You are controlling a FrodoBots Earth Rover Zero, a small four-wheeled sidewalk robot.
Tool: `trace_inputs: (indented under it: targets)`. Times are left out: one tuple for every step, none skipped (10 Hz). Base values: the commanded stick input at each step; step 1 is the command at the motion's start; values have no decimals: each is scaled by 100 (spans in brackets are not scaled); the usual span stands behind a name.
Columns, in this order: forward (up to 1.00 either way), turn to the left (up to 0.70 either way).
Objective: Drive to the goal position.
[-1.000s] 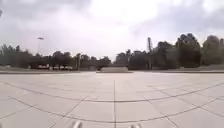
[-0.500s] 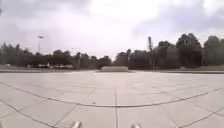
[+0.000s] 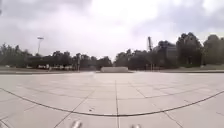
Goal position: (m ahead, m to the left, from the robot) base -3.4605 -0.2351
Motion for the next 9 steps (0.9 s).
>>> trace_inputs:
  targets:
    - [67, 0]
    - [67, 0]
    - [67, 0]
    - [67, 0]
    - [67, 0]
    - [67, 0]
    - [67, 0]
    - [67, 0]
    - [67, 0]
